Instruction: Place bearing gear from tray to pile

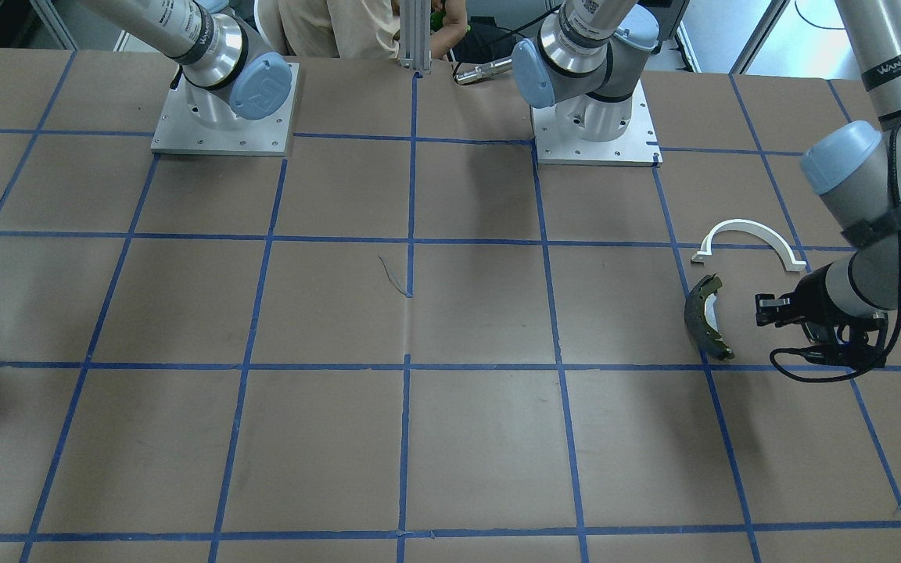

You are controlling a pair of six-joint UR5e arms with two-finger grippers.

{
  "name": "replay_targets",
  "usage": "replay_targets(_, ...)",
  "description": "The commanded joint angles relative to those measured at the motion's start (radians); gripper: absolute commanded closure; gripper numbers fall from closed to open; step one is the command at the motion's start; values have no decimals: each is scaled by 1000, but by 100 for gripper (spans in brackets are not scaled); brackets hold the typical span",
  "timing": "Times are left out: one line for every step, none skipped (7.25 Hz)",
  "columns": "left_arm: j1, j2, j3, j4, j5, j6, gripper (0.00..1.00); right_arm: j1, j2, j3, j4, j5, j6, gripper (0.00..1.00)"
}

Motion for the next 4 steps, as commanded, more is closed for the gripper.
replay_targets(12, -3, -56, 61, -3, 19, 100, 12, -23, -1, -1, 4, 30, 100)
replay_targets(12, -6, -76, 63, -2, 15, 100, 38, -58, -1, 1, 4, 92, 100)
replay_targets(18, -6, -96, 81, 0, 13, 100, 96, -89, 5, -1, 2, 208, 100)
replay_targets(27, -8, -107, 89, -2, 14, 100, 166, -95, 5, -2, 2, 335, 100)
